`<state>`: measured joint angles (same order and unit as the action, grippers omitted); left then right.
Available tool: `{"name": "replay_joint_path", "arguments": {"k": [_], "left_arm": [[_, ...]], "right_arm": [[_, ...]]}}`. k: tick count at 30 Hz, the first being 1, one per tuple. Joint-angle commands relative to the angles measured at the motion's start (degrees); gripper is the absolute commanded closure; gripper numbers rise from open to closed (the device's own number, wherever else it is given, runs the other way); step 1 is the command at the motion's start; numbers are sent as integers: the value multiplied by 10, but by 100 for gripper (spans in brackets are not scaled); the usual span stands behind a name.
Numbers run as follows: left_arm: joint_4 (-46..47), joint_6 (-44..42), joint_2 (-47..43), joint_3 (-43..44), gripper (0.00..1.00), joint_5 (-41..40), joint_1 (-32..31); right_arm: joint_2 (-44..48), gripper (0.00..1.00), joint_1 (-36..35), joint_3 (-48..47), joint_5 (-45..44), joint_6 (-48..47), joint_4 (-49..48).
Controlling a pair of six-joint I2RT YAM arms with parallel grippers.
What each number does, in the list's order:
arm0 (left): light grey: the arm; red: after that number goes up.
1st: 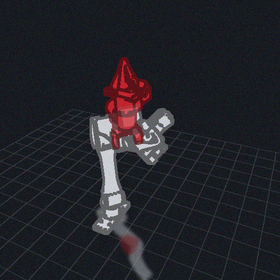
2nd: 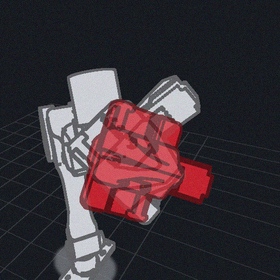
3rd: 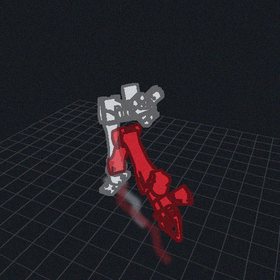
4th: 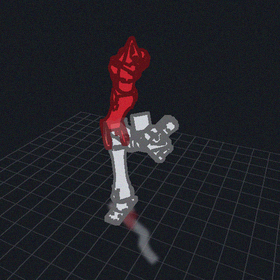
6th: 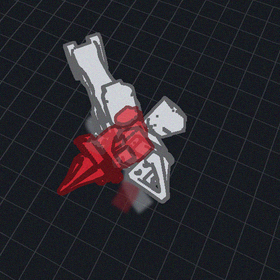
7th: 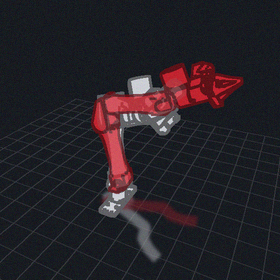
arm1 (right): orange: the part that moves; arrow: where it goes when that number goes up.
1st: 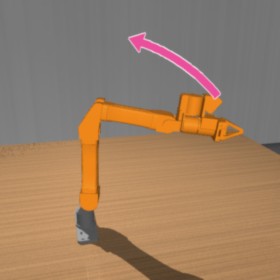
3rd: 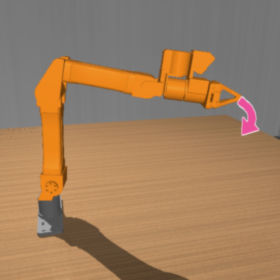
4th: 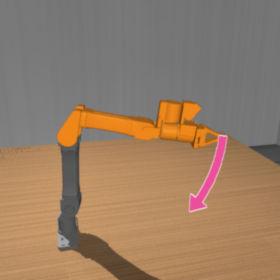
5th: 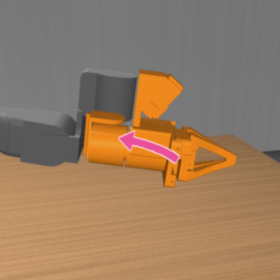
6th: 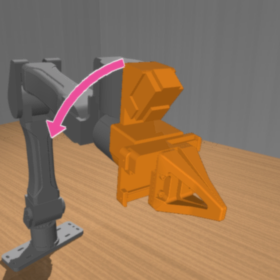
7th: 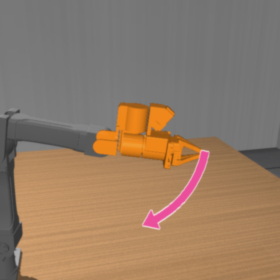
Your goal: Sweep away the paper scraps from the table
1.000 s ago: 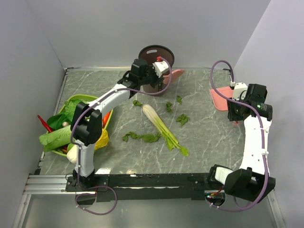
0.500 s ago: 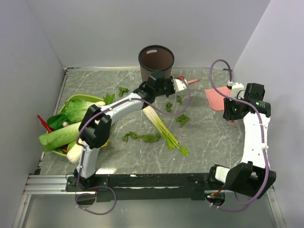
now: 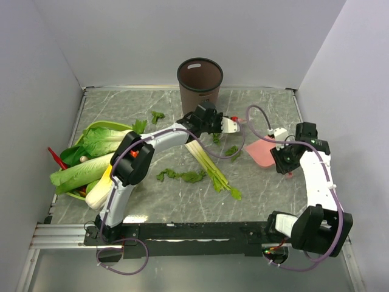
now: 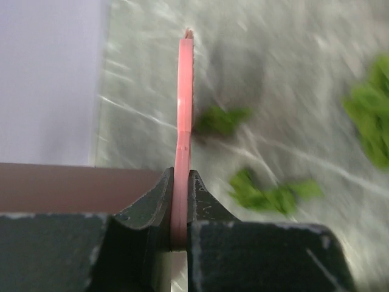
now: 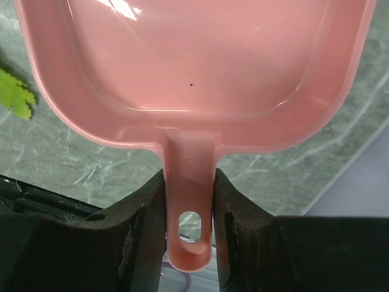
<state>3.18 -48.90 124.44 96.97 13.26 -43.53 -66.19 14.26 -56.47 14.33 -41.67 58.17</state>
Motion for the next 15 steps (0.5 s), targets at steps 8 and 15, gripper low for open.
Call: {"name": "replay_joint_path", "arguments": {"k": [8, 15], "left_arm": [[-284, -11, -79, 27, 99, 131, 9], [-258, 99, -185, -62, 99, 131, 9]], "right_arm": [[8, 100, -111, 77, -59, -40, -35], [-59, 100, -135, 85, -69, -13, -40]]}}
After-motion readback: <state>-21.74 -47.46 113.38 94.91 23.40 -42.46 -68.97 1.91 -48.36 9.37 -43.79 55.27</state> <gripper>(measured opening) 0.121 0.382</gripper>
